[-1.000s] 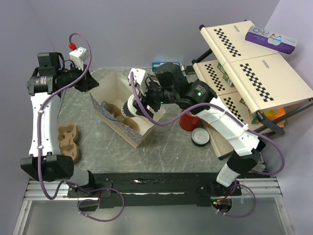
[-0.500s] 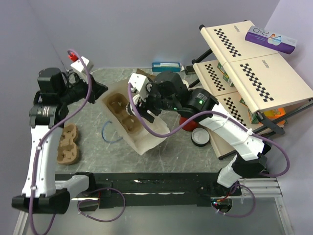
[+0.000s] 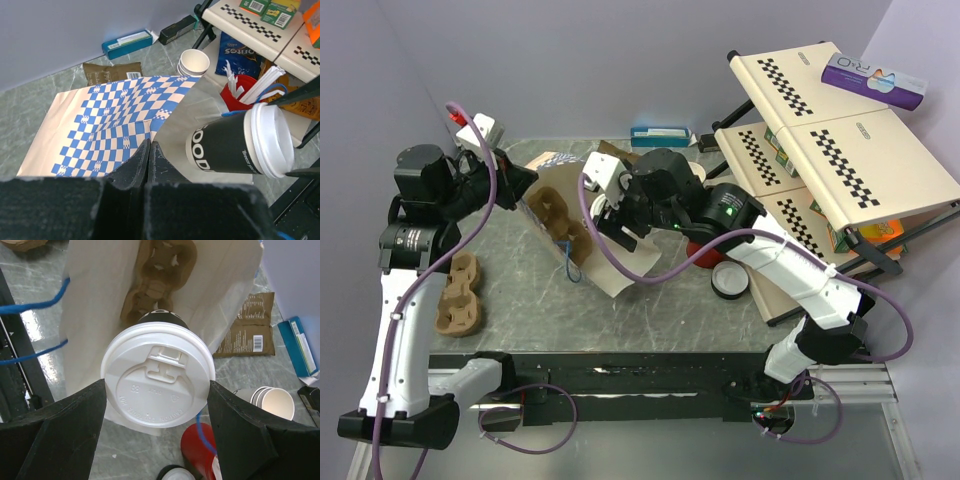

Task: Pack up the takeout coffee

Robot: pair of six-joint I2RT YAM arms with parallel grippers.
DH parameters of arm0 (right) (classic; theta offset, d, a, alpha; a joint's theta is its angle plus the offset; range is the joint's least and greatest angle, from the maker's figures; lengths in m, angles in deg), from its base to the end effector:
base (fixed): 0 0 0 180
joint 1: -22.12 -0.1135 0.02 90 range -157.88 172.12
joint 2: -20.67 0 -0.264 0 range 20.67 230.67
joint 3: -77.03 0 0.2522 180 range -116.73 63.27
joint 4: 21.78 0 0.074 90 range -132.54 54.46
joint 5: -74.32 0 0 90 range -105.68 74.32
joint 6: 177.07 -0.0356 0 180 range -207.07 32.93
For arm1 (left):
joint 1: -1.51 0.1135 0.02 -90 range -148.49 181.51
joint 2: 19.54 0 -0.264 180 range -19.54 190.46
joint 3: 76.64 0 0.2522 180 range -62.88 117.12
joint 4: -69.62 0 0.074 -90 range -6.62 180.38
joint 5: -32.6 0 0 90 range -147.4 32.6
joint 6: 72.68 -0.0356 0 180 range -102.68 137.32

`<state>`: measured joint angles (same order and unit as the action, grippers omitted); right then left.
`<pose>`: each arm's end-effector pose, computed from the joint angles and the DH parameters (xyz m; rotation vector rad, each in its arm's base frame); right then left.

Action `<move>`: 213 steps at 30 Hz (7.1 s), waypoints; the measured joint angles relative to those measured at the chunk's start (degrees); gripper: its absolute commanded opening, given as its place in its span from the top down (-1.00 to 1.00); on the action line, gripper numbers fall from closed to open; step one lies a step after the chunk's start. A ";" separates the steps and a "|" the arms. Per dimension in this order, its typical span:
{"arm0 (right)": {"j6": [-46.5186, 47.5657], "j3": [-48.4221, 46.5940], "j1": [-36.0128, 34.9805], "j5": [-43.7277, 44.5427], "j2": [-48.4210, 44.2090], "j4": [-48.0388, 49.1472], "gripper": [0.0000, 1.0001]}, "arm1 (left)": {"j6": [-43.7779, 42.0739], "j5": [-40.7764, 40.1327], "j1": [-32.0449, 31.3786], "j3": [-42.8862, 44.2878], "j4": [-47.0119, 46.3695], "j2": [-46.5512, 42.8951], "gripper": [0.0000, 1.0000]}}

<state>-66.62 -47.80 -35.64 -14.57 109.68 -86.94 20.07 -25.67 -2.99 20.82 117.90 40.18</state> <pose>0.1689 0.2665 0.4714 -1.3183 1.6407 0.3746 0.1868 -0.0335 0.4768 0.4312 1.7084 -0.5765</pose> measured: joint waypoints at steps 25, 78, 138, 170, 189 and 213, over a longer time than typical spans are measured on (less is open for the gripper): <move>-10.12 3.19 -1.77 0.61 1.81 4.90 1.00 | 2.47 -5.49 0.31 -3.82 2.01 -2.08 0.99; 1.55 32.20 -2.99 -9.20 -1.05 32.02 1.00 | -28.94 0.02 3.67 26.53 33.14 9.94 -0.99; -0.57 26.16 -1.77 -4.44 4.44 31.58 1.00 | -33.83 -16.20 -18.62 10.99 41.40 7.41 0.99; 33.05 38.53 -1.57 -13.79 -9.73 30.67 1.00 | -34.80 0.63 -18.75 4.52 27.58 1.42 0.99; 38.53 28.57 -1.79 -10.45 -3.23 14.23 1.00 | -33.86 -0.15 -18.84 -4.96 14.38 -4.09 0.99; 34.12 25.83 -4.00 -3.67 0.28 8.28 1.00 | -38.05 -4.83 -26.97 -16.00 2.12 -8.50 0.99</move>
<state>-32.50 -21.96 -39.64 -18.25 109.97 -78.65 -17.99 -30.50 -29.96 4.82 120.02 31.68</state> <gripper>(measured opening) 0.821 0.015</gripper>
